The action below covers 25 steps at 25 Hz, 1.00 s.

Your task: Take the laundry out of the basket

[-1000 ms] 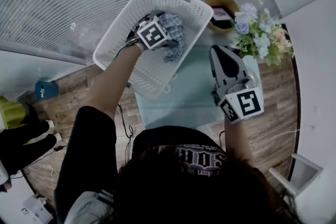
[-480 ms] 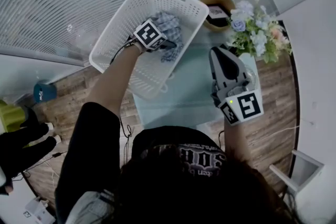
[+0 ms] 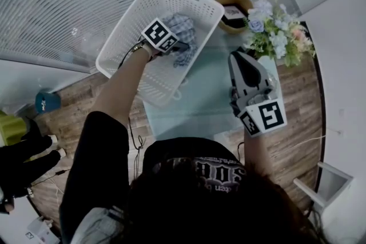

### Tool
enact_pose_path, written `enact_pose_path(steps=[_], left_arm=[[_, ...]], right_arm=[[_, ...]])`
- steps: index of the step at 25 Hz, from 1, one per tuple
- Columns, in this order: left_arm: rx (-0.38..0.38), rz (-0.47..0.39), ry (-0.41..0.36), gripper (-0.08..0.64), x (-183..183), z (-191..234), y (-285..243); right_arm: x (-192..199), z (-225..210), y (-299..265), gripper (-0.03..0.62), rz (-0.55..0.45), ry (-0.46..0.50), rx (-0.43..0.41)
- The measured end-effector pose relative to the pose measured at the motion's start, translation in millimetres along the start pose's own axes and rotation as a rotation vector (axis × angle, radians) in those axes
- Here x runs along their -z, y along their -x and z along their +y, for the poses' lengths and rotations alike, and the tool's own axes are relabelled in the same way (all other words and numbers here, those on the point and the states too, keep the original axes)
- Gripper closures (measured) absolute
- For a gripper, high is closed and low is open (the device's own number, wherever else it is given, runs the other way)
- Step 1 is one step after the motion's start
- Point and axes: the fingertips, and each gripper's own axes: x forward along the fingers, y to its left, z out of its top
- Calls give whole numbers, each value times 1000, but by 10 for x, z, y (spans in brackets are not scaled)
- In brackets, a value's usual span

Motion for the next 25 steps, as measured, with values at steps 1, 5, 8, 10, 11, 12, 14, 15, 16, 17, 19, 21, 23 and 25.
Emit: enact_pose_path(steps=[1,5,8,10,11,12,14,15,16,17,19,21,23,25], left_arm=[[-1,-1,0,178,-7,-2,9],[-13,1,-13,215,-48,-17,48],[-31,0,-35,258,-94,-31,97],[-45,-4,-42,272,-118,-34,144],[-52,-8,-42,275,-129,-37,173],[-60,-14,-43,281,-144,-40,206],[-79,-28,-50,292,-175,-49,282],[-88,-36,-54,296,-189,-56,320],[-95,-43,-55,298,-201,-65,356],[-102,-51,-53,299,-212,-75,392],[-117,-75,-47,302,-243,-92,471],[-129,-103,-43,304,-275,-115,557],[-146,-125,-41,305,-297,-140,651],[-164,-147,-39,305,-329,-170,742]], right_arm=[[-5,7,-1,563,0,1,-3],[-3,48,-13,563,4,6,-20],[-10,72,-15,563,3,8,-29],[-29,84,-12,563,1,11,-33],[-39,87,-5,563,-1,13,-35],[-50,89,4,563,-3,15,-35],[-66,98,28,563,-8,18,-36],[-72,104,41,563,-11,19,-38],[-76,111,53,563,-14,20,-40],[-81,120,65,563,-16,21,-42],[-88,138,82,563,-19,22,-47],[-96,157,96,563,-22,22,-52],[-105,174,112,563,-24,24,-57],[-116,185,130,563,-25,27,-61]])
